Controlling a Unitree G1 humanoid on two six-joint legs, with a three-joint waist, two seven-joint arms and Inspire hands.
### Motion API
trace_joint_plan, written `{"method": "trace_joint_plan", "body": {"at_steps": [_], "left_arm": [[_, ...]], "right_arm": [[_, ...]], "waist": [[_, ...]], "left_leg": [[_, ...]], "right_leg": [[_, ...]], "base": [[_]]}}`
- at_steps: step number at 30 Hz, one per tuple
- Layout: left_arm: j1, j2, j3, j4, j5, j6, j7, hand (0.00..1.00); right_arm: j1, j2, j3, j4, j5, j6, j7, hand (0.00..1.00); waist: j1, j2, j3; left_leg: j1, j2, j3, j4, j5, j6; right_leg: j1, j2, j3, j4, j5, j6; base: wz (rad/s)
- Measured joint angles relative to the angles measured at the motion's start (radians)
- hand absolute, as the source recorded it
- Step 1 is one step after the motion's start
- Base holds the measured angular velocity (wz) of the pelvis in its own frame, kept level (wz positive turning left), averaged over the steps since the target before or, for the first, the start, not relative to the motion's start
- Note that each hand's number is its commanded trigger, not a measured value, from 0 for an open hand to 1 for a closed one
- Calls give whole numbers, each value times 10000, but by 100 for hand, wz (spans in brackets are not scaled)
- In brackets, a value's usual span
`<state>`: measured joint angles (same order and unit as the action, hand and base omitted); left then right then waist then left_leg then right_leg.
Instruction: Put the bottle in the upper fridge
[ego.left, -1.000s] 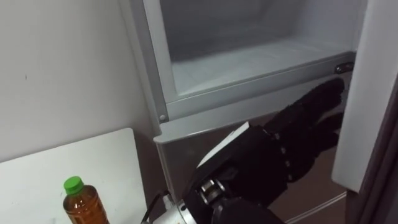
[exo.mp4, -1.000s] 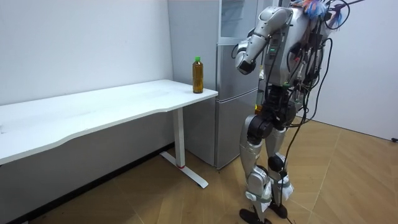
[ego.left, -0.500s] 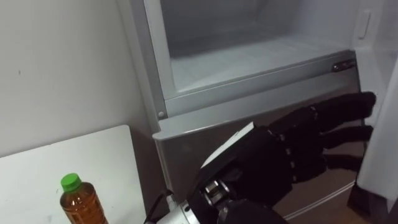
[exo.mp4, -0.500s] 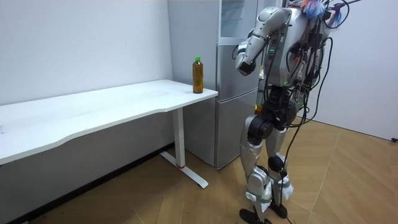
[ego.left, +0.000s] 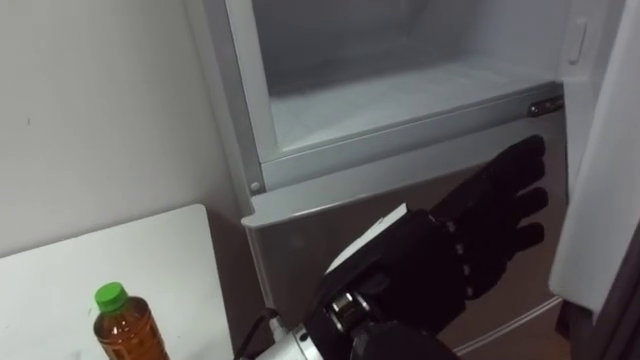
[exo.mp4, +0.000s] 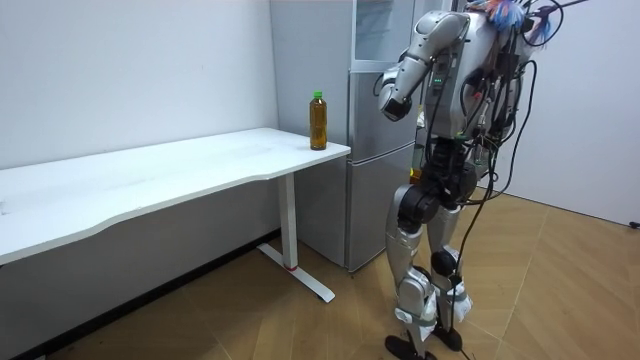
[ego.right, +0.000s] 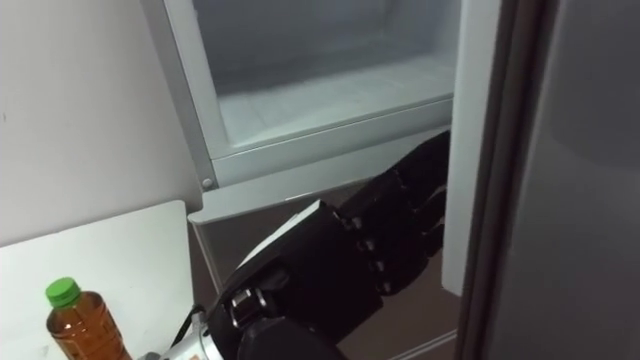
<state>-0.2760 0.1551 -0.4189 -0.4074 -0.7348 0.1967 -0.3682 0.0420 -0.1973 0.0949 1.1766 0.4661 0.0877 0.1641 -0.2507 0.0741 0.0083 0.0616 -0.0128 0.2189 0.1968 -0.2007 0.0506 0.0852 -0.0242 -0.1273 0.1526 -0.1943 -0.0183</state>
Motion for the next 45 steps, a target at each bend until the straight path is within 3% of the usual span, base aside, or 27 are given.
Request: {"method": "trace_joint_plan", "body": {"at_steps": [6,9,14,22,32,40,45], "left_arm": [[-160,-9,-270,163,2,0,-125,0],[-281,-16,-295,360,2,0,-207,0],[-497,-95,-303,541,-6,-1,-343,0],[-552,-219,-303,540,-35,-1,-334,0],[-585,-254,-438,540,-319,4,-154,0],[-827,-300,-549,592,-410,78,53,0],[-1098,-291,-653,808,-998,78,349,0]], "right_arm": [[2,-28,-15,0,83,-24,-25,0],[1,-54,-16,-2,86,-29,-18,0],[104,-177,-25,-19,485,-31,-4,0],[166,-309,-204,-36,758,-25,-1,0],[178,-343,-312,-2,784,5,-185,0],[216,-344,-308,1,819,18,-235,0],[269,-411,-312,-1,827,188,-316,0]], "waist": [[-186,63,2],[-221,132,-35],[-276,238,-46],[-537,399,-19],[-988,409,-4],[-1013,383,12],[-1231,364,25]], "left_leg": [[-8,6,14,2,0,0],[-6,8,16,1,0,0],[0,68,453,0,-1,-1],[-4,152,799,-21,-2,-3],[89,273,1161,-70,2,-12],[209,342,1399,-110,8,-28],[195,377,1510,-111,-12,-63]], "right_leg": [[-32,23,119,2,14,9],[-71,36,246,3,34,10],[-181,69,463,4,85,-4],[-338,144,755,6,143,-51],[-380,272,1021,-2,188,-132],[-480,387,1543,50,227,-194],[-535,439,1730,15,241,-216]], "base": [[-3],[-13],[-18],[-13],[-9],[-19],[-11]]}}
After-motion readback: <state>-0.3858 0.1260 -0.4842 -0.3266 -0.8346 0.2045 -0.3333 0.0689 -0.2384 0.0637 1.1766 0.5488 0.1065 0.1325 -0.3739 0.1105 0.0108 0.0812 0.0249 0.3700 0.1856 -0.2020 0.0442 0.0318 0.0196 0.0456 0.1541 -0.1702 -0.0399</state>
